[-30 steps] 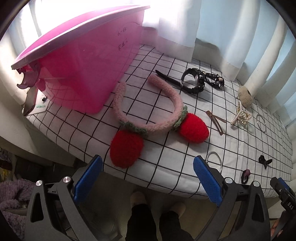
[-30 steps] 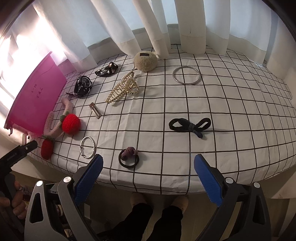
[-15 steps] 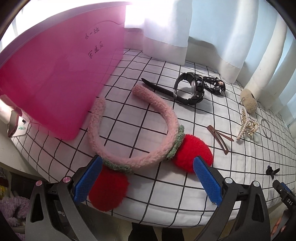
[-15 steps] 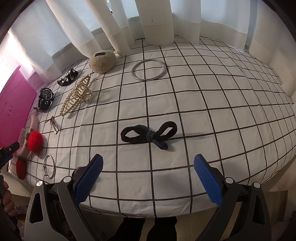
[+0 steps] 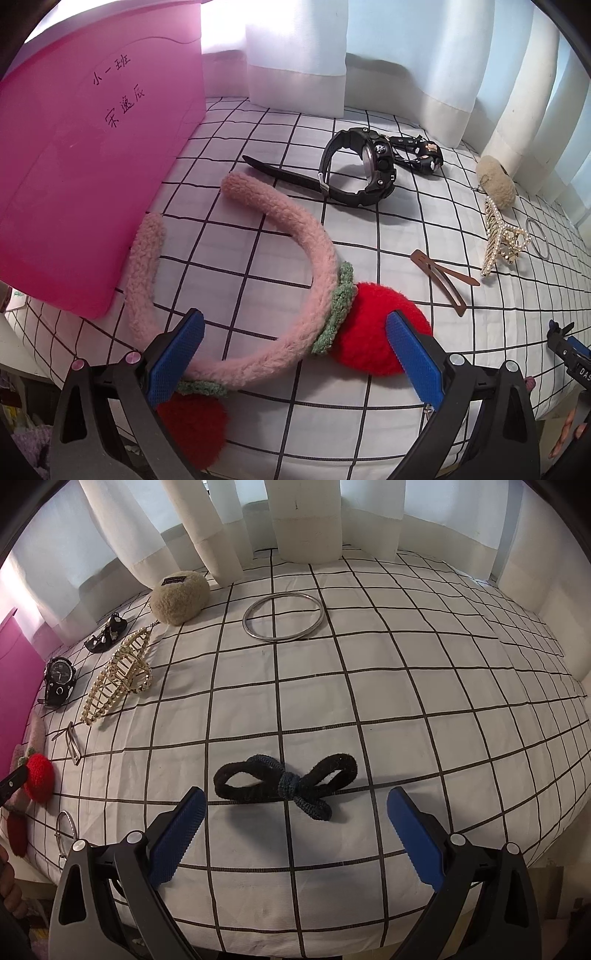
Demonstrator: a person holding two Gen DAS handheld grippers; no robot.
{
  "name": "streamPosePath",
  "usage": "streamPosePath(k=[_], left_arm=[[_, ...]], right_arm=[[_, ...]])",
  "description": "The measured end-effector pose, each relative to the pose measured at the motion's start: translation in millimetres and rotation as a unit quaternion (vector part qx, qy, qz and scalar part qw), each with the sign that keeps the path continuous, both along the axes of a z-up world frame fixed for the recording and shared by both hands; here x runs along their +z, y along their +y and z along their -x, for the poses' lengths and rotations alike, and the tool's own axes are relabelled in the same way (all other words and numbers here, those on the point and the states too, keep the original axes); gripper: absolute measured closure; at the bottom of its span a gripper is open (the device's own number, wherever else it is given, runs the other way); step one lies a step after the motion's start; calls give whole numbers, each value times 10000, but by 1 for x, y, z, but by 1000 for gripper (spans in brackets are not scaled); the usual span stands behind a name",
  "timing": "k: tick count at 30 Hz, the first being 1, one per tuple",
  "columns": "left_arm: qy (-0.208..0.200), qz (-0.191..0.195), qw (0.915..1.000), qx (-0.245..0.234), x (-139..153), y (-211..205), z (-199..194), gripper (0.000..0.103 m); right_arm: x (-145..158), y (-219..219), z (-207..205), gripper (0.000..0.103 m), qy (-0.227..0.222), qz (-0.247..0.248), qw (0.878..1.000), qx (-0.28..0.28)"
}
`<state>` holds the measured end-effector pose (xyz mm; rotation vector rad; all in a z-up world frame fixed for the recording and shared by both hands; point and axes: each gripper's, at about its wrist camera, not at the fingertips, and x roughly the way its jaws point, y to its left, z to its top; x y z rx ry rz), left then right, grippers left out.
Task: Organize jewelry
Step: 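Close the left tool on the pink fuzzy headband while the right tool grasps the black bow tie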
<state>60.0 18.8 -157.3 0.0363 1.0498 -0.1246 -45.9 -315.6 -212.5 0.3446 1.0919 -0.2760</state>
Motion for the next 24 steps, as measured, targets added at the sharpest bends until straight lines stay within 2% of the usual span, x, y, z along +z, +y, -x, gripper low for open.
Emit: streamPosePath(k=[6,11,16,20,22,24], left_arm=[[-15,343,9993,-173,-8,8,-3,5],[228,823,9956,-390,-16,18,-11,5],[337,939,9922,-748,-22,21,-17,5],[202,943,9912,-904,-23,20,-14,6],[175,979,9907,-930,-23,21,-13,7],[190,1027,9895,-1000,-22,21,-12,14]], right_arm=[[-1,5,-2,9,52,211,9997,81],[-1,9,-4,9,86,281,9995,130],[-1,10,-5,9,93,305,9993,189],[-1,11,-6,9,61,314,9992,223],[0,13,-7,10,49,313,9992,253],[0,13,-7,10,46,312,9991,267]])
